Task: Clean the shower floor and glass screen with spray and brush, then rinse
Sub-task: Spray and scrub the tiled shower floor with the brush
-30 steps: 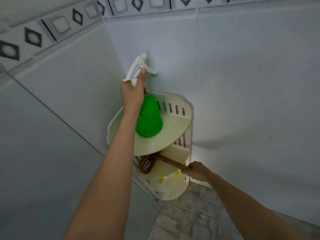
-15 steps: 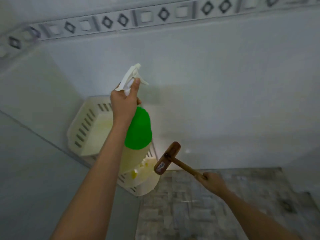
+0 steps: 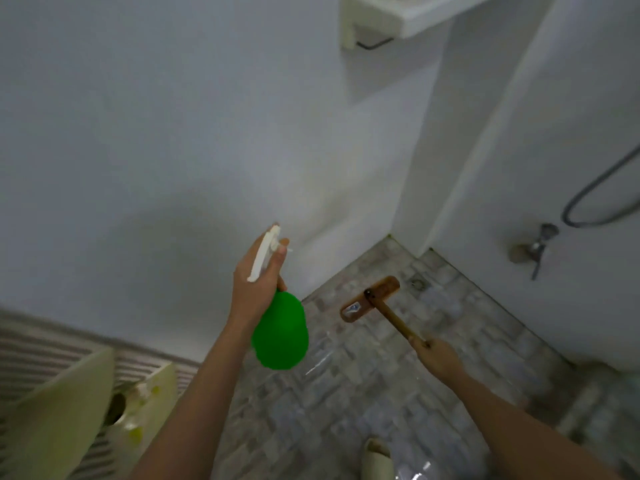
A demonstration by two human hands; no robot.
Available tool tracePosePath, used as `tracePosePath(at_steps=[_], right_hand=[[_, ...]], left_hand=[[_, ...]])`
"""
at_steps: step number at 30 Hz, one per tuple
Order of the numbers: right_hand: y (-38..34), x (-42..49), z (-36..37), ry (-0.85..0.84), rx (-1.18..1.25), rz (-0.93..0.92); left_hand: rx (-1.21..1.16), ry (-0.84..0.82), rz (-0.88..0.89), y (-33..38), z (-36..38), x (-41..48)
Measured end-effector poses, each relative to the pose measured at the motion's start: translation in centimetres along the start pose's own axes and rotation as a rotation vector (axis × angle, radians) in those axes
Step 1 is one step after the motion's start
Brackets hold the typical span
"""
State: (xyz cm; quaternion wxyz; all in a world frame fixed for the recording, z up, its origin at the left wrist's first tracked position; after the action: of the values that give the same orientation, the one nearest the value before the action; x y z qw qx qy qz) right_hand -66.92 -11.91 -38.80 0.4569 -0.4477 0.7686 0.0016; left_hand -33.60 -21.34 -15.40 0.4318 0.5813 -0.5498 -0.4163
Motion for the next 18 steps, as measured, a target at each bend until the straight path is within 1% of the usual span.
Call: tracePosePath(at_steps=[5,10,13,18], right_hand=[[6.7,3.9,-2.0,0.105,0.213,0.149],[12.9,10.2,-0.8,0.206,0.453,0.276],[17.5,15.7,1.5,0.247,0.545,0.320],[25.1,26.6,5.9,0.340,0.529,0.339]], left_hand=[[0.022,-0.177,-0.080,-5.9,11.3,1.8],[0.092,-0.396,-0.113,-14.2,21.5,3.1],[0.143,-0.497,-0.133,-21.8,27.8,3.4],[0.248,-0.667,-0.065,-35.8,37.2,4.5]])
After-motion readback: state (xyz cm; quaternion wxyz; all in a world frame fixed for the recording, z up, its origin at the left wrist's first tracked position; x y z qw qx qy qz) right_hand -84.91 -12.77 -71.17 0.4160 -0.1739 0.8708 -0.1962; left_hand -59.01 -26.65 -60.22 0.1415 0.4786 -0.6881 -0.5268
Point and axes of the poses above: each hand's wrist, its own x-axis towards the middle knuckle, its own z-axis out of the palm, y = z × x, the point moved 5 cm from there along x, towards the middle knuckle, and after that the axes turned 7 degrees about -y, right-handed, at the moved point
